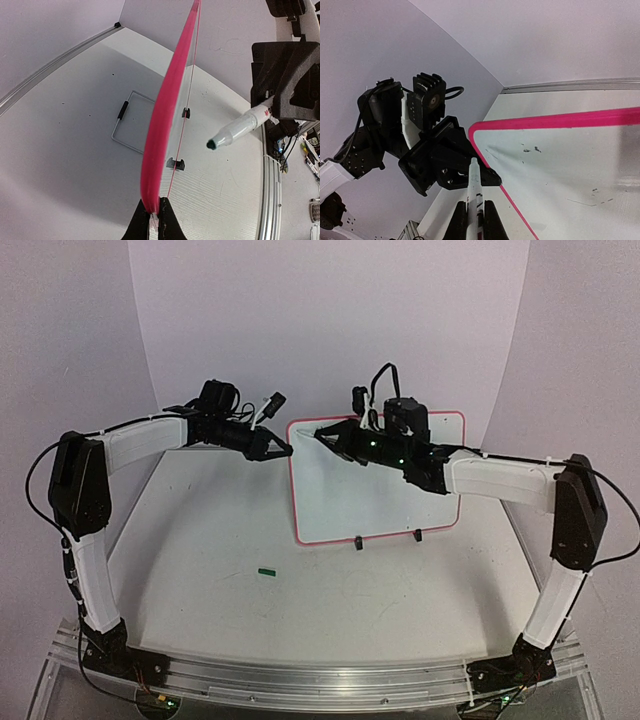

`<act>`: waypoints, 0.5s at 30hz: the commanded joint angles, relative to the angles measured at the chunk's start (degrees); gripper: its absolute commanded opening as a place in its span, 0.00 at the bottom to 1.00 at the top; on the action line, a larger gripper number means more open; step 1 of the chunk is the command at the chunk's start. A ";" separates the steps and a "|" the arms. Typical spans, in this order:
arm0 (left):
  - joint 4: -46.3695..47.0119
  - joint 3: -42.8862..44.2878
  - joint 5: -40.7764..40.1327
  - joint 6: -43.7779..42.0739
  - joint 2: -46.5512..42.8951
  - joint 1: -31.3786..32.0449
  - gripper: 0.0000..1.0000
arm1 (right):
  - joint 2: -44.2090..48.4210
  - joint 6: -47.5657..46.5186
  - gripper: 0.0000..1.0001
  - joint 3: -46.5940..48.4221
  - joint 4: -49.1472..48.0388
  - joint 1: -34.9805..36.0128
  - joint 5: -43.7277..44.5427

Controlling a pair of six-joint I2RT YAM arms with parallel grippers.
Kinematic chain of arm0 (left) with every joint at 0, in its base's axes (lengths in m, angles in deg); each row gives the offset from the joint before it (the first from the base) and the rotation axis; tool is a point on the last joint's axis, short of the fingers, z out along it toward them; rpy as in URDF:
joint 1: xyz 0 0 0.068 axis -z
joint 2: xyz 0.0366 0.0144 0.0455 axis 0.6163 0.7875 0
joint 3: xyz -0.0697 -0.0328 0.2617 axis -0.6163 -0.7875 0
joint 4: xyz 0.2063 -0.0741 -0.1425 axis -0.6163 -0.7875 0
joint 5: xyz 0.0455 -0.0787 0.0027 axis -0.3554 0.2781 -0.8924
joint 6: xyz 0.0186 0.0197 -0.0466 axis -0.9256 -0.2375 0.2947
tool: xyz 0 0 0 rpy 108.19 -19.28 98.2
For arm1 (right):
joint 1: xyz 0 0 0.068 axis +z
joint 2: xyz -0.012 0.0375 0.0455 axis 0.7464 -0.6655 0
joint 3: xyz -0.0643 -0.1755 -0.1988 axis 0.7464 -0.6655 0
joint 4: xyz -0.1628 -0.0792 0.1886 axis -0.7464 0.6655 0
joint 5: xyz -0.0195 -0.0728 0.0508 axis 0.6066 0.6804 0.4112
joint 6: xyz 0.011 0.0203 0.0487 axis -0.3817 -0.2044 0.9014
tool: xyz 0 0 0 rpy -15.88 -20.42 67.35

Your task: Write a sentence on the whiteboard

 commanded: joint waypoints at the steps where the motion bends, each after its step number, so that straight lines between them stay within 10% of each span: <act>1: -1.81 -1.48 -1.21 -1.44 -1.88 0.51 0.00 | -1.87 -0.49 0.00 3.21 -1.33 -0.38 2.00; 15: -1.85 -1.36 -1.39 -1.70 -2.37 0.96 0.00 | -1.95 0.39 0.00 1.41 -1.16 -0.69 6.29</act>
